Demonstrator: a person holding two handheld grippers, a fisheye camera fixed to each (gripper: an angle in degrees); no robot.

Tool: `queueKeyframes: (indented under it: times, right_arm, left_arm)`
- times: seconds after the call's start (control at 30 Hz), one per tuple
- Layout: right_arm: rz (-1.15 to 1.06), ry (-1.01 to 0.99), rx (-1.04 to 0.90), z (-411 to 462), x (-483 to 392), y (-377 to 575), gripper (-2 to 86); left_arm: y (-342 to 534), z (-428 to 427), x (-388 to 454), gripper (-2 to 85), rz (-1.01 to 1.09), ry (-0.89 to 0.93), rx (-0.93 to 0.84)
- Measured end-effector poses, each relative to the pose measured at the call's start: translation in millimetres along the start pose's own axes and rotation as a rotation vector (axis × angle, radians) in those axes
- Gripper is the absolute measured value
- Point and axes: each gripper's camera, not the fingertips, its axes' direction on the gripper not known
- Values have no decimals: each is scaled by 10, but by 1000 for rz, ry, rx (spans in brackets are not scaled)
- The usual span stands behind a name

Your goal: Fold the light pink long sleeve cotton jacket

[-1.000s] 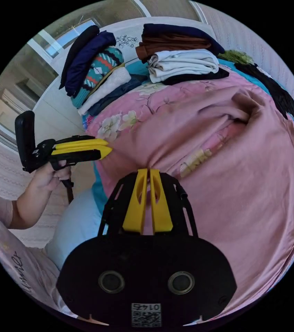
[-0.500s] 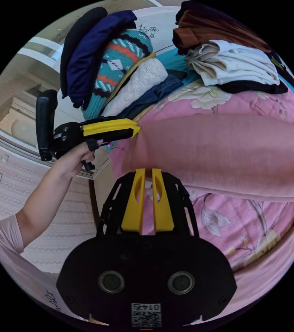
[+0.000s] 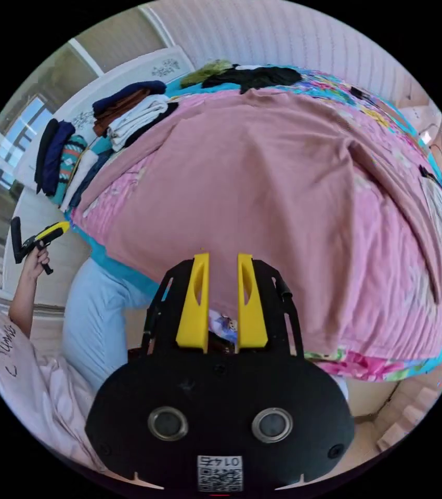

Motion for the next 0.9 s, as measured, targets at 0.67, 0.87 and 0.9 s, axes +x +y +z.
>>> queueKeyframes:
  times: [0.67,0.87,0.9]
  right_arm:
    - [128,-434,-91,241,2298,1867,29]
    - [150,-479,-55,205,2895,2294,75]
    - [175,-439,16,78,3104,2388,76]
  left_arm:
    - [-622,1315,1157,-7,69,-24,-318]
    - [-683,1538,1551,3,99,-141,-370]
    - [-712,1506,1653,2,124,-208,-371]
